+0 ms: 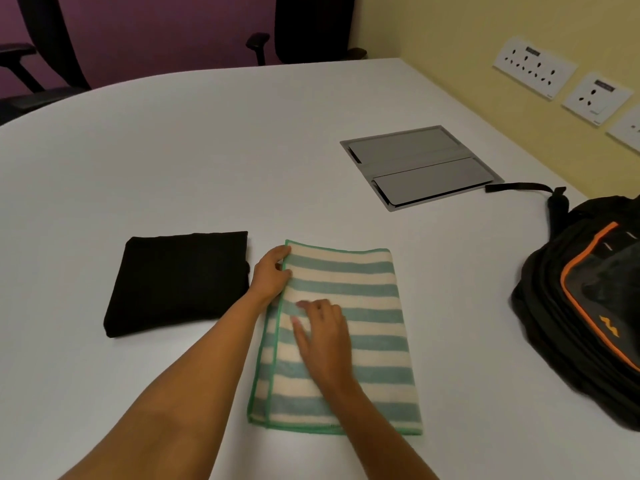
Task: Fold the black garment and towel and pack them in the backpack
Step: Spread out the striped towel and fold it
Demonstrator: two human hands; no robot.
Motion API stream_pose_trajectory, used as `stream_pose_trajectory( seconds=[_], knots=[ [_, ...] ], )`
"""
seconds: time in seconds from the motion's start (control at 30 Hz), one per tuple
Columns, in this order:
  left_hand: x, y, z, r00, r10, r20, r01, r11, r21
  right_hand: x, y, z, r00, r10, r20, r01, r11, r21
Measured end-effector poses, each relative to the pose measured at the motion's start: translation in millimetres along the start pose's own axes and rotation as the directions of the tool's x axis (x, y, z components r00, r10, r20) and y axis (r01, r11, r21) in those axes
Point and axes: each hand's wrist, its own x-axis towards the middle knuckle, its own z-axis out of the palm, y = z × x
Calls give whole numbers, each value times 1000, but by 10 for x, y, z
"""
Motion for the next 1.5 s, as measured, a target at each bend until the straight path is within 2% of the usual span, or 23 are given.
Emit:
stream_pose_trajectory(
  seconds=[0.1, 0.2, 0.3, 0.4, 0.53, 0.7, 0.73, 0.8, 0.83, 0.93, 1.03, 1.1, 1.23, 1.33, 1.37, 1.43, 1.5],
  knots=[
    [-19, -18, -25, 998, 2, 64, -3, 1000, 13, -302, -179, 94, 988, -74, 133, 75, 997, -2],
    [-49, -9, -32, 995, -9, 100, 6, 1000, 28, -492, -224, 187, 967, -10, 255, 19, 999, -33],
    [-65, -22, -33, 993, -23, 120, 17, 999, 51, -582, -305, 177, 956, 80, 283, -53, 993, -101],
    [-77, -11, -40, 991, -41, 128, 35, 998, 51, -677, -428, 121, 935, 138, 326, -112, 989, -95],
    [-74, 21, -42, 989, -6, 145, -3, 998, 58, -783, -547, 107, 916, 214, 340, -160, 971, -179],
    [-60, 43, -57, 986, 20, 164, -27, 999, 36, -811, -696, 35, 873, 235, 428, -111, 949, -295],
    [-57, 47, -63, 986, 28, 165, -33, 999, 30, -785, -696, 6, 884, 240, 400, -115, 944, -310],
    [-52, 70, -81, 986, 38, 160, -42, 999, 18, -738, -683, -69, 889, 224, 399, -109, 951, -291],
    [-50, 90, -88, 987, 44, 155, -45, 999, 6, -722, -682, -101, 904, 172, 391, -63, 959, -275],
    [-52, 190, -129, 986, 88, 139, -84, 996, -37, -641, -735, -211, 972, 10, 233, 62, 952, -299],
    [-20, 246, -224, 983, 136, 123, -130, 990, -53, -612, -863, -326, 971, -94, 219, 158, 941, -299],
    [16, 212, -278, 985, 139, 106, -136, 990, -36, -647, -947, -293, 951, -143, 275, 225, 930, -292],
    [26, -17, -283, 989, 80, 126, -93, 991, 100, -744, -978, -113, 902, -46, 429, 129, 977, -168],
    [4, -206, -235, 984, 110, 138, -134, 975, 180, -666, -856, -54, 809, -7, 588, 76, 993, -92],
    [-12, -254, -215, 983, 128, 135, -154, 966, 206, -609, -795, -90, 817, 3, 576, 23, 999, -39],
    [-69, -319, -165, 979, 167, 117, -194, 935, 298, -456, -619, -133, 927, 18, 375, -9, 1000, -27],
    [-181, -345, -99, 974, 210, 79, -224, 887, 403, -296, -360, -143, 972, 64, 226, -58, 998, -30]
  ],
)
